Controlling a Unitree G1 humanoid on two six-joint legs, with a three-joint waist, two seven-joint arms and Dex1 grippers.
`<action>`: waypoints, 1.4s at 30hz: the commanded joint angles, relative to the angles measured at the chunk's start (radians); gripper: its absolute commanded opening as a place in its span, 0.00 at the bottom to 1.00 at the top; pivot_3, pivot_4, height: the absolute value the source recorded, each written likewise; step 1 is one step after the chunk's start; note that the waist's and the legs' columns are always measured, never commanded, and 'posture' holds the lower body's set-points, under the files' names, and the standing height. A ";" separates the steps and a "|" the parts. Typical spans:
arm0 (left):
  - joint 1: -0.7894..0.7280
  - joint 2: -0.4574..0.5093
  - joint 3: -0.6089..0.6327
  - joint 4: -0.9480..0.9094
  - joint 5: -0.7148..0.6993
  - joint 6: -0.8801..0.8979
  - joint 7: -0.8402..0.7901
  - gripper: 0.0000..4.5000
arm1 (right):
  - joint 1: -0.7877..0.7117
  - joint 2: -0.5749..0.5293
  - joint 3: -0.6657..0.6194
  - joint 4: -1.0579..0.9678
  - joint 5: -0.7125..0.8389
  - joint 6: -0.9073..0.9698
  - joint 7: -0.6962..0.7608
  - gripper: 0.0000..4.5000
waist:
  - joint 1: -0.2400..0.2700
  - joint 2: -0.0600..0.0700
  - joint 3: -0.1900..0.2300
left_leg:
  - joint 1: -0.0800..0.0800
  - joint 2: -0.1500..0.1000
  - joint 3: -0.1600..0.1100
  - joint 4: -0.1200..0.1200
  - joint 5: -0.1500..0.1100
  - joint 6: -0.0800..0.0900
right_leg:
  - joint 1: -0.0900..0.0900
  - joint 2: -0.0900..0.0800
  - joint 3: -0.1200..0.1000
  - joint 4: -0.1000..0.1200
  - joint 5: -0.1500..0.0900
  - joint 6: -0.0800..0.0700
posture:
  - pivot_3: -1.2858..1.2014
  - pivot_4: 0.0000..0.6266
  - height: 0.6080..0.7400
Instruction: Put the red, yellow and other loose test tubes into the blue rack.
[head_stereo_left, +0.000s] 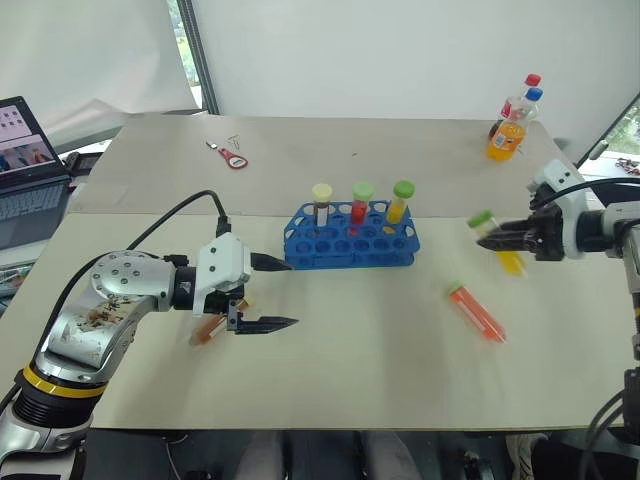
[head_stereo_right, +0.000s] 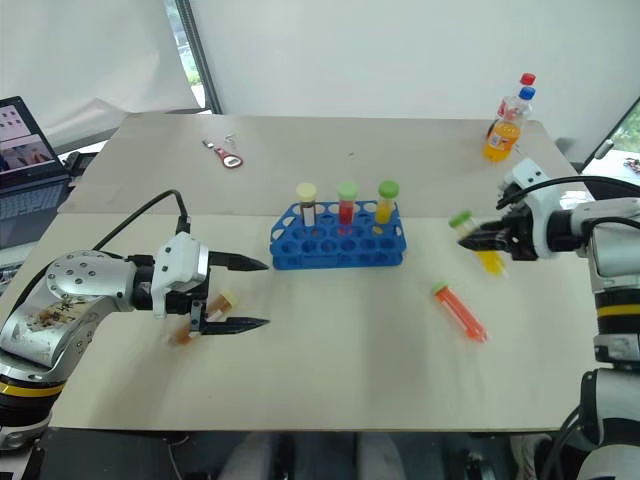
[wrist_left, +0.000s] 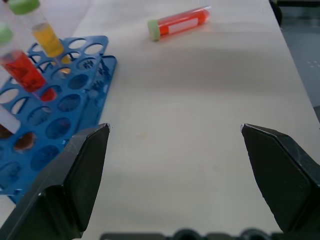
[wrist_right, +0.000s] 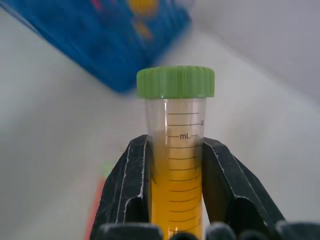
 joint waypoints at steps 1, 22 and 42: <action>-0.001 -0.008 0.037 0.010 -0.013 -0.016 0.017 1.00 | 0.054 0.110 -0.092 -0.168 0.069 -0.086 -0.149 0.22 | 0.002 0.000 0.000 | 0.000 0.000 0.000 0.001 0.000 0.000 | 0.000 0.000 0.000 0.001 0.000 0.000 | 0.52 0.24 0.95; -0.016 -0.057 0.028 -0.012 -0.016 0.013 0.088 1.00 | 0.101 0.492 0.028 0.090 -0.043 -0.628 -0.565 0.22 | 0.002 0.000 0.000 | -0.001 -0.001 0.000 0.001 0.000 0.000 | 0.000 -0.001 -0.001 0.000 0.001 0.000 | 0.52 0.24 0.95; -0.015 -0.109 0.018 -0.058 -0.030 0.059 0.163 1.00 | 0.203 0.718 0.015 0.120 -0.071 -0.791 -0.913 0.22 | -0.023 -0.001 -0.001 | 0.001 -0.001 -0.009 0.000 0.000 -0.001 | 0.001 -0.001 0.000 0.005 0.001 0.000 | 0.52 0.24 0.95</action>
